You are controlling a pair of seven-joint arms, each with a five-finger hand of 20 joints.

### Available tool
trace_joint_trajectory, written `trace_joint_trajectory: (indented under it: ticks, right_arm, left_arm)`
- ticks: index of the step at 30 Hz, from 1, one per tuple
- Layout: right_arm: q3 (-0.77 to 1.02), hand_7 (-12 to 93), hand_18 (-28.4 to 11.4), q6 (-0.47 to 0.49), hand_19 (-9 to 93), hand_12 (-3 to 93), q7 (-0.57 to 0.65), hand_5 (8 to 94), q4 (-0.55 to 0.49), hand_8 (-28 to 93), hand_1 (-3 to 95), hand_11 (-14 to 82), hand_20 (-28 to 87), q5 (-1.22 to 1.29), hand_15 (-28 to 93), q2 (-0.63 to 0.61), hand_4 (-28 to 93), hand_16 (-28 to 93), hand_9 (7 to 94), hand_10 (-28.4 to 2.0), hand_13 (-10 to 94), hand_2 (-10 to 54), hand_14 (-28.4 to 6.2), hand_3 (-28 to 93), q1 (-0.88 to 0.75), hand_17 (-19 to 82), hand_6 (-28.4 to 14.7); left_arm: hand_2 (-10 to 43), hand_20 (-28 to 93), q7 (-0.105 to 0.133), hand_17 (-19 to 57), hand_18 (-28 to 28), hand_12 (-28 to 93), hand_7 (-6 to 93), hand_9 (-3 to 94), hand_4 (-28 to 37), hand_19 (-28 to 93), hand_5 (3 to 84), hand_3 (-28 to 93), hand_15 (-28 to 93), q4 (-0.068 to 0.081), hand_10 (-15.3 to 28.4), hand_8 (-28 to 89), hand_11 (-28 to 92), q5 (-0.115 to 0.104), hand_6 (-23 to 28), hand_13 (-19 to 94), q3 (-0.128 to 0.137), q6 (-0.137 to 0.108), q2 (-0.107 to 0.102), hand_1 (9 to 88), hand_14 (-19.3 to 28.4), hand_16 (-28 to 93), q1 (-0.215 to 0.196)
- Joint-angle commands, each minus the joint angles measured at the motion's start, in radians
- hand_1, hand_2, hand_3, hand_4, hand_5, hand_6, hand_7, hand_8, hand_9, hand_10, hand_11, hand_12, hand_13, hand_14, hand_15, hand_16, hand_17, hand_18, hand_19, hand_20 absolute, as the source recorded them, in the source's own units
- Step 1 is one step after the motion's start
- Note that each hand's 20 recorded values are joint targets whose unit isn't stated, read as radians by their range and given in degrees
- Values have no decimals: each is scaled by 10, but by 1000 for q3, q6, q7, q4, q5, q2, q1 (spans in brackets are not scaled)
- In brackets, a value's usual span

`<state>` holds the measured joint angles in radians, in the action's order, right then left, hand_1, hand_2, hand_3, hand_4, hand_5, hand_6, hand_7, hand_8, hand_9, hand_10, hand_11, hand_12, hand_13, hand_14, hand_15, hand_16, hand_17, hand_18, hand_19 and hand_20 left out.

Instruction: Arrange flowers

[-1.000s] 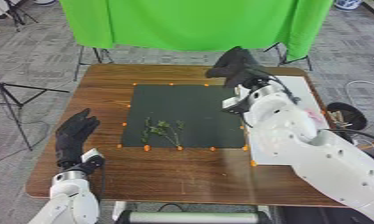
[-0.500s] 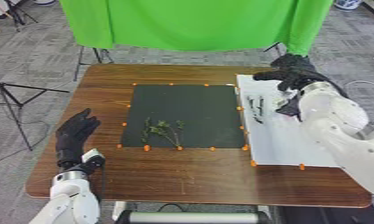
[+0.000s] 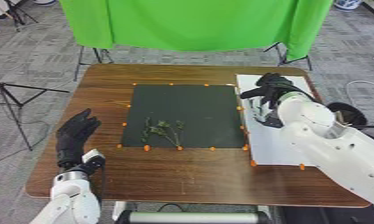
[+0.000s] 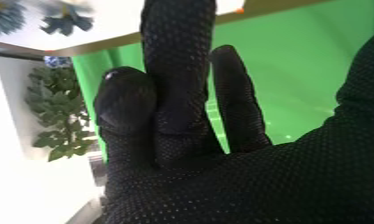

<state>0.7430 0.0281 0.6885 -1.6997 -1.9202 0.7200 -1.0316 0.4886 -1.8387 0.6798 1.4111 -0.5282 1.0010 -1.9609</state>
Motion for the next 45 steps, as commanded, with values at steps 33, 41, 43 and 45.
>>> trace_joint_trajectory:
  ticks: [33, 41, 43, 45]
  right_arm:
    - [-50, 104, -65, -70, 886, 160, 116, 694, 133, -50, 424, 182, 262, -17, 527, 105, -147, 211, 862, -180, 937, -95, -34, 576, -52, 727, -111]
    - [-64, 133, -49, -136, 843, 307, 96, 745, 132, 167, 655, 181, 347, 0, 573, 109, -84, 174, 933, -129, 937, -95, -18, 462, -97, 762, -87]
    - [-70, 149, -47, -144, 838, 341, 90, 757, 135, 188, 678, 197, 358, 1, 579, 110, -67, 173, 937, -117, 937, -95, -15, 460, -105, 767, -77]
    - [-69, 173, -46, -152, 837, 375, 85, 763, 132, 207, 681, 215, 367, 27, 582, 110, -54, 171, 936, -110, 937, -95, -10, 501, -112, 767, -68]
  left_arm:
    - [24, 208, -26, 153, 141, 120, 198, 542, -157, 261, 541, 740, 293, -8, 142, -96, 261, 12, 16, 460, -5, 8, 13, 329, 171, -31, -5]
    - [25, 208, -33, 153, 140, 120, 197, 542, -158, 260, 541, 739, 292, -7, 142, -95, 261, 18, 17, 459, -6, 15, 15, 330, 171, -31, -3]
    - [24, 208, -36, 153, 140, 120, 197, 543, -158, 260, 541, 739, 292, -7, 142, -95, 261, 18, 17, 459, -4, 16, 17, 331, 171, -31, -4]
    - [24, 208, -34, 153, 141, 120, 197, 542, -158, 261, 542, 740, 292, -8, 143, -95, 261, 17, 17, 459, -6, 14, 15, 331, 171, -31, -6]
